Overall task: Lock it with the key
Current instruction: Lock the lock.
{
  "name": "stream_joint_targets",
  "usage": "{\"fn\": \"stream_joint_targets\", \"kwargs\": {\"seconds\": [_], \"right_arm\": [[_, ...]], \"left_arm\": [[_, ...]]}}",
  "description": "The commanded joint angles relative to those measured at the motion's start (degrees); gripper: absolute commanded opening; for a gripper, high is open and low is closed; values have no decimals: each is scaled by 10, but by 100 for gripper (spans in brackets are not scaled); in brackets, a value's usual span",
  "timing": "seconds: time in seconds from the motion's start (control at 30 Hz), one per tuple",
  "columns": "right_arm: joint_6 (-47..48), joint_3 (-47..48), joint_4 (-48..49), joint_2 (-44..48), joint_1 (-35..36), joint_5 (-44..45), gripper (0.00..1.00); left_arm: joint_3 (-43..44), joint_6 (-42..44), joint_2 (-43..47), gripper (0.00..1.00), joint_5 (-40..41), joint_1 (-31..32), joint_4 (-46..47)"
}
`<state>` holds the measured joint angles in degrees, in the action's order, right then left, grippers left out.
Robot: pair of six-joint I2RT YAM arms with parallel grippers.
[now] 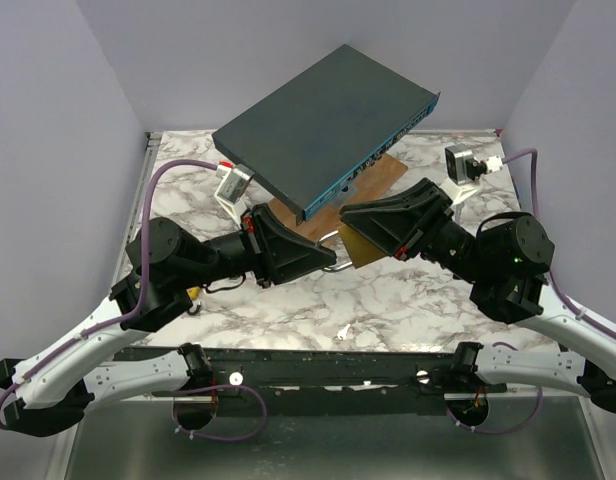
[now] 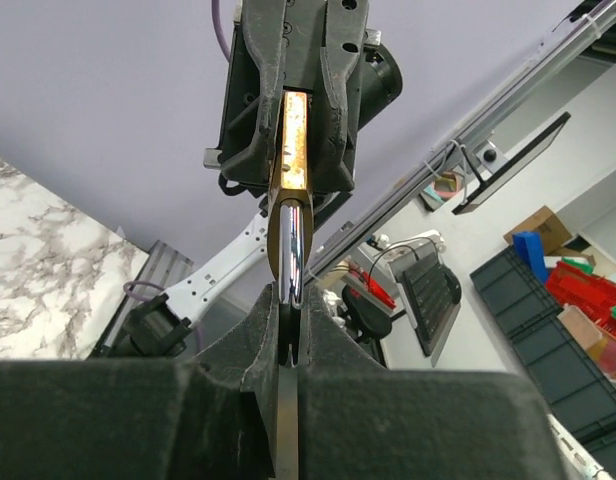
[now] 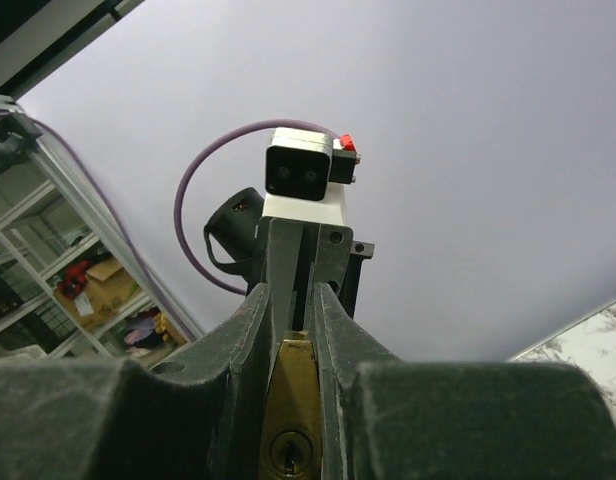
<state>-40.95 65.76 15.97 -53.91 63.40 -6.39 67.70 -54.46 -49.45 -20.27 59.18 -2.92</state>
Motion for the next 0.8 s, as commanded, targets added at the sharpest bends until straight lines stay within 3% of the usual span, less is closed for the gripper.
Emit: {"fn": "stream_joint_targets", "kwargs": {"seconds": [0.0, 0.03, 0.07, 0.17, 0.23, 0.37, 0.43, 0.5, 0.63, 0.77], "right_arm": [[27, -44, -178, -65, 64, -76, 1], [32, -43, -191, -58, 64, -52, 2], [35, -43, -201, -49, 63, -35, 11], [51, -49, -219, -21, 63, 24, 51], [55, -53, -242, -2, 63, 88, 62], [32, -49, -340, 24, 63, 289, 73], [-21, -41, -424, 25, 63, 416, 80], [-57, -37, -491, 22, 63, 489, 87], [-99, -38, -566, -7, 64, 539, 95], [-152, -49, -619, -49, 62, 523, 97]], "left_arm": [[-42, 19, -75, 0, 88, 1, -23], [-51, 33, -64, 0, 88, 1, -18], [-63, 45, -50, 0, 93, 1, -15], [-82, 79, -14, 0, 95, 0, -17], [-91, 96, 9, 0, 99, 2, -23], [-113, 104, 39, 0, 121, 3, -55], [-133, 97, 44, 0, 132, 3, -66], [-161, 85, 46, 0, 142, 3, -61], [-211, 50, 17, 0, 141, 3, -32], [-254, 14, -26, 0, 119, 1, 10]]}}
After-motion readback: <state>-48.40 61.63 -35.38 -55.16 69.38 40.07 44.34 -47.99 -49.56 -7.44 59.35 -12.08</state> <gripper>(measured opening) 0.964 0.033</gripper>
